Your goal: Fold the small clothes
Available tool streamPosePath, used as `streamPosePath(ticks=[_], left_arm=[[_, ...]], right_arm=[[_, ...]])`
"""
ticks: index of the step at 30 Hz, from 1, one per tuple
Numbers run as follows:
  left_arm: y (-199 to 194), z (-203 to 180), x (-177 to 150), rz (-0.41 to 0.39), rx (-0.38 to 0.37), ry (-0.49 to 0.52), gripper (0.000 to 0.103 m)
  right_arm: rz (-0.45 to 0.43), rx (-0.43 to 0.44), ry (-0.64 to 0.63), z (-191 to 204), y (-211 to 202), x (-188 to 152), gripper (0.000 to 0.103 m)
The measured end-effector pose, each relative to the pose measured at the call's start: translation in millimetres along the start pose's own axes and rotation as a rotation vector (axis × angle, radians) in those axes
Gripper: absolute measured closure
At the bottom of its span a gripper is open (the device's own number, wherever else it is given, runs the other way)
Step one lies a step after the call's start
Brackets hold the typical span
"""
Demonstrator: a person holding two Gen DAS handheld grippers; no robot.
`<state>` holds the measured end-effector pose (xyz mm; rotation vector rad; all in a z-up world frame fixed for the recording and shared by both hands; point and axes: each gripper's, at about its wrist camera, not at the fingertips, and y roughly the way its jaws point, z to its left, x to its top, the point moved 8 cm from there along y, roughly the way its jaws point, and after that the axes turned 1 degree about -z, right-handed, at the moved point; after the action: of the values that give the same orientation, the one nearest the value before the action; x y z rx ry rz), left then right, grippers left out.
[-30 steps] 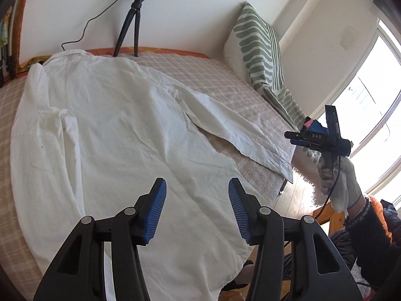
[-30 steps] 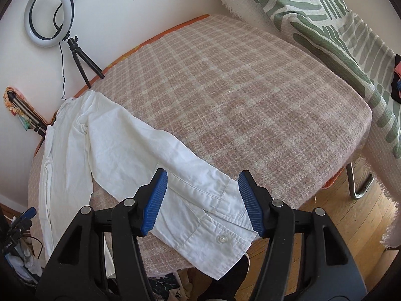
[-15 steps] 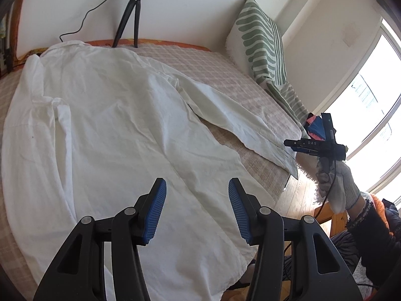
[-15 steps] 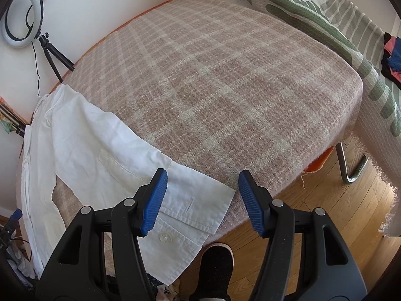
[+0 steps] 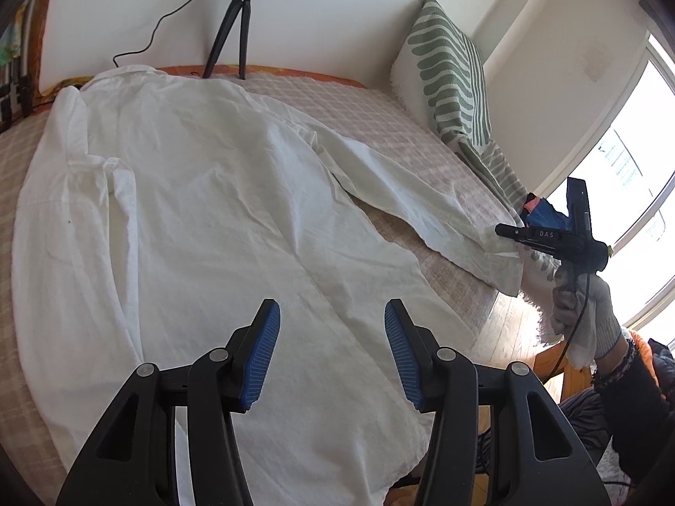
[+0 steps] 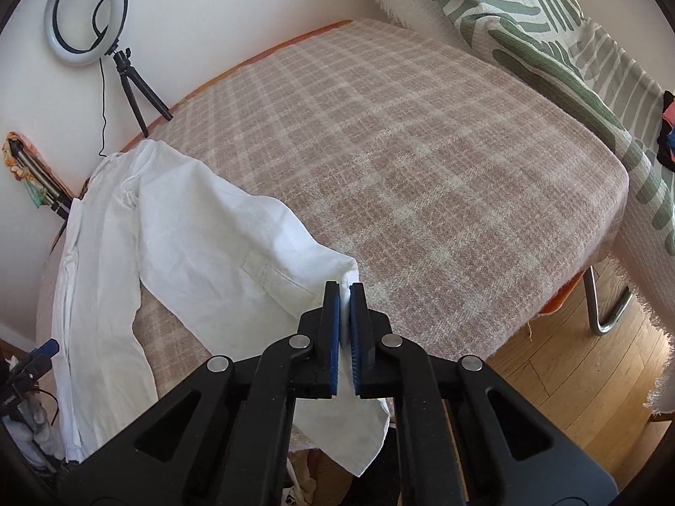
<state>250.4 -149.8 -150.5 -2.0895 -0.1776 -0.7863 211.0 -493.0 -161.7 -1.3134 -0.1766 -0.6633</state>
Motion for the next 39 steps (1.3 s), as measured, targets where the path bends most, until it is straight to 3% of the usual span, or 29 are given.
streamPosePath(ticks=[6,12,16,21,22,24,29,33,39], left_arm=[[-3.9,9.3,4.1,-0.022,0.009,-0.037,0.053],[-11.8,24.3,6.7,-0.052,0.014,-0.096,0.053],[-11.8,33.6,3.6,-0.052,-0.036,-0.185,0.053],[-7.5,31.2,-3.3,-0.032,-0.076,-0.215,0.053],[-6.9,29.0,-5.9,-0.026,-0.087,-0.218,0.053],[-4.9,26.2,-11.2,-0.015,-0.092,-0.220,0.052],[5.4,22.1,-31.9,0.028,-0.093,-0.239,0.052],[14.8,15.3,-46.1,0.050,-0.067,-0.226,0.051],[14.0,4.7,-48.9,0.008,-0.056,-0.199,0.046]], right_arm=[[-0.103,0.181,-0.105,86.9,-43.8,7.1,0.097],[-0.069,0.402,-0.314,191.9,-65.0,-37.0,0.098],[0.009,0.525,-0.445,245.0,-63.1,-87.3,0.097],[0.159,0.586,-0.607,276.3,-41.2,-148.2,0.097],[0.203,0.592,-0.618,277.1,-36.1,-156.9,0.095],[0.254,0.566,-0.638,274.6,-29.1,-165.3,0.080],[0.191,0.614,-0.613,263.1,-45.7,-132.9,0.063],[0.106,0.578,-0.549,256.6,-43.1,-71.1,0.063],[0.088,0.437,-0.475,255.7,10.1,28.2,0.063]])
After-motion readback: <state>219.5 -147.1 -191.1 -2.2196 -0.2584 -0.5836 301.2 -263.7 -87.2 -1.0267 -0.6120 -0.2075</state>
